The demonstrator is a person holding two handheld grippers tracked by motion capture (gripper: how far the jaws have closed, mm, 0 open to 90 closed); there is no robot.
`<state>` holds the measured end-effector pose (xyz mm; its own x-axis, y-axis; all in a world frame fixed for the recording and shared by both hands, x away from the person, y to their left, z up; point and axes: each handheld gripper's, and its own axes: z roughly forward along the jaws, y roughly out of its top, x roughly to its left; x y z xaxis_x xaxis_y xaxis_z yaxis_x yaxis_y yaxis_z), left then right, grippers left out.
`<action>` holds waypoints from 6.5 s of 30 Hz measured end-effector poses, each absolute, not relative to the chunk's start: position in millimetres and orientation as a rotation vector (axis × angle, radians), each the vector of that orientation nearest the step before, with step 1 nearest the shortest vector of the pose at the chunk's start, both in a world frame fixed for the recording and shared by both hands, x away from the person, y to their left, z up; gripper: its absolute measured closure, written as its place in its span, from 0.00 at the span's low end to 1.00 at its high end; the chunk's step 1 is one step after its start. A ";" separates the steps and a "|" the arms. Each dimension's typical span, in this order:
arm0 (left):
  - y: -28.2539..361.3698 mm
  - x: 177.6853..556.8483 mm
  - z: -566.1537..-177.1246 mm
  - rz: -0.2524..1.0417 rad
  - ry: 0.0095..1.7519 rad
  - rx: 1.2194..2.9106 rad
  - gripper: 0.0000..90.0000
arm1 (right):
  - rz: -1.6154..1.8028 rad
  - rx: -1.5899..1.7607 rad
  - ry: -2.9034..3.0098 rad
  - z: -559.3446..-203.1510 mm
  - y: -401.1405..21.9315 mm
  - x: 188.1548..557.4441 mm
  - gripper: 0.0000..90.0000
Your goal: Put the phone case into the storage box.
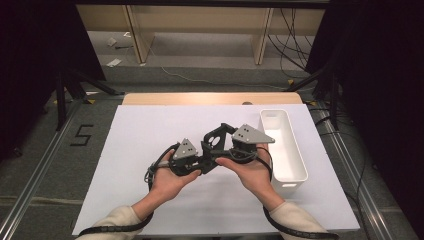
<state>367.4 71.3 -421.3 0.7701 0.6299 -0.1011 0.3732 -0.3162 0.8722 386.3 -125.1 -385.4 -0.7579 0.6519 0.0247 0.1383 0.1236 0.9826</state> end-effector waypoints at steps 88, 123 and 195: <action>152.1 336.1 -422.8 0.504 0.707 1.929 0.00 | 1.655 0.950 1.767 -358.6 -188.6 404.4 0.16; 156.4 335.9 -425.2 0.495 0.720 1.927 0.00 | 1.612 1.007 1.677 -349.5 -218.1 413.1 0.17; 158.0 336.9 -425.0 0.497 0.725 1.922 0.00 | 1.539 1.096 1.538 -338.9 -262.3 420.1 0.17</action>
<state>336.9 158.0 -425.0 0.7376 0.6745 0.0304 0.2720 -0.3380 0.9010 420.1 -262.3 -338.9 -0.4053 0.9096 0.0911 0.0907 -0.0591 0.9941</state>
